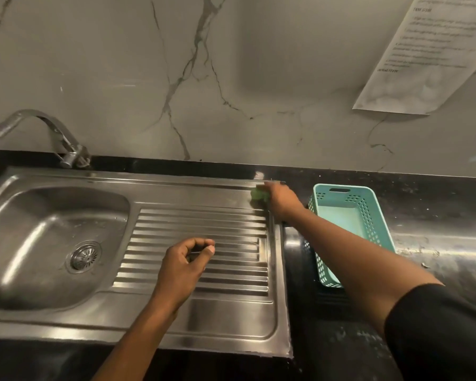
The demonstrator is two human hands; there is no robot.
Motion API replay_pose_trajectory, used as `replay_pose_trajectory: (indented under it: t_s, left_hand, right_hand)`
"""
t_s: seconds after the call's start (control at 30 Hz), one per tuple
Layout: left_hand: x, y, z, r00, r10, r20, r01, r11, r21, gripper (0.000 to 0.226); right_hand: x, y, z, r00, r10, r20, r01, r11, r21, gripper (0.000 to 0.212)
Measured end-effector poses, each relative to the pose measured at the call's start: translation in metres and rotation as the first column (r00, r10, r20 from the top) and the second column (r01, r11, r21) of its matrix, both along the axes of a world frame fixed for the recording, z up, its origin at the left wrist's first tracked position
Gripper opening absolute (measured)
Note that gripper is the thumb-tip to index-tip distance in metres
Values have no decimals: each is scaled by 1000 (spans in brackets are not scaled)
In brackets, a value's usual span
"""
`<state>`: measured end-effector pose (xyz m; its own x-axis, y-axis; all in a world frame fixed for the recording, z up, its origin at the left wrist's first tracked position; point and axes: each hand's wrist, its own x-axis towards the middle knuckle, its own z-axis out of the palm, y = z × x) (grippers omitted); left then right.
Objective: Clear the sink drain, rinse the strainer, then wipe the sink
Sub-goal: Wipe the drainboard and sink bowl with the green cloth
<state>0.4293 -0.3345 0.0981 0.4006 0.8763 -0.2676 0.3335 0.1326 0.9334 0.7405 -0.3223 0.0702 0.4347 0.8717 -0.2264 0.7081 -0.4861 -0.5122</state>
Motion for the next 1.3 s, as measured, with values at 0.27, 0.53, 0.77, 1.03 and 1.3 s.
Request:
replay_pose_trajectory:
  t_s: [0.27, 0.53, 0.77, 1.03, 1.3]
  left_hand:
    - [-6, 18, -2, 996, -88, 6, 88, 995, -36, 12]
    - [-12, 37, -6, 973, -230, 10, 230, 972, -51, 10]
    - [-22, 50, -9, 965, -261, 28, 262, 963, -65, 12]
    - [-34, 53, -15, 985, -166, 41, 168, 984, -57, 12]
    - [-39, 41, -18, 995, -100, 32, 101, 994, -36, 13]
  right_hand:
    - [-55, -53, -58, 938, 180, 296, -107, 963, -247, 61]
    - [-149, -155, -72, 928, 67, 366, 5, 981, -192, 68]
    - [-209, -206, -47, 988, 70, 137, -36, 970, -240, 70]
    - [-131, -143, 30, 854, -341, -394, 377, 926, 16, 42]
    - [-70, -49, 1, 538, -431, -724, 565, 822, -69, 27]
